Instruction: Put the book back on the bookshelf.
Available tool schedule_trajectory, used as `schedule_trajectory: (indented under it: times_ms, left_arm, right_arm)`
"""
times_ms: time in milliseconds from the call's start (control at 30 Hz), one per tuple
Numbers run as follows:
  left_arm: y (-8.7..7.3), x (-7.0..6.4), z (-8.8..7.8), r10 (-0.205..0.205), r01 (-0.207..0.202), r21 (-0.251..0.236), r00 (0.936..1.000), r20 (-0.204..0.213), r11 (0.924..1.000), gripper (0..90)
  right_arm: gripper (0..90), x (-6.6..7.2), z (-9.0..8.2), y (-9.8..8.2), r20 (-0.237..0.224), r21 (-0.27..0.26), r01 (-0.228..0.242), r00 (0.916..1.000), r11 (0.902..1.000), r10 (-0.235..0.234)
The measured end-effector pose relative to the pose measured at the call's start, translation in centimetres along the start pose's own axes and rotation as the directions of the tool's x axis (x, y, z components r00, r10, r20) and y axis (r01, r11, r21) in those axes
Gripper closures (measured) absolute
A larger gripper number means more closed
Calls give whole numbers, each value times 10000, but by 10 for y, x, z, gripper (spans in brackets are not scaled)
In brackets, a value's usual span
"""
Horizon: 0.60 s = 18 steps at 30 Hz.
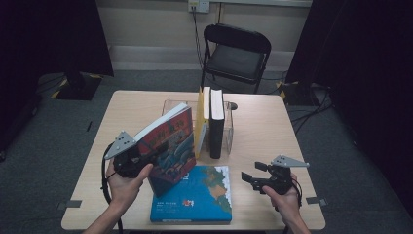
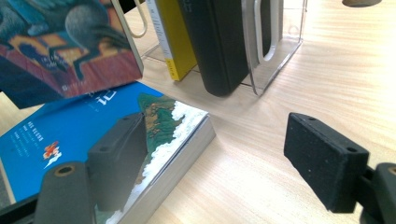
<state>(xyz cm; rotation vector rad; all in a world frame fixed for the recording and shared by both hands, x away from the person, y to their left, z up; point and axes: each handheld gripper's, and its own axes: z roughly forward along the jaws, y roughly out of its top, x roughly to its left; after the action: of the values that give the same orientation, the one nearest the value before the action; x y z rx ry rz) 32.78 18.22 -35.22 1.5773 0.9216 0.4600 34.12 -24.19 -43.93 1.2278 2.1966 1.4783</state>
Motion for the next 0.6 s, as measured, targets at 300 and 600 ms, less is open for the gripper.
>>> schedule_trajectory:
  times_ms: [300, 600]
  left_arm:
    - [9, -3, 17, 83, -84, -7, 9974, -721, 10000, 748]
    - [18, 5, 31, -86, 60, -226, 9933, -1156, 9997, 748]
  right_arm:
    - [219, 2, 7, -3, 78, 268, 196, 9998, 9995, -198]
    - [218, 2, 13, -5, 65, 509, 237, 9997, 9984, -241]
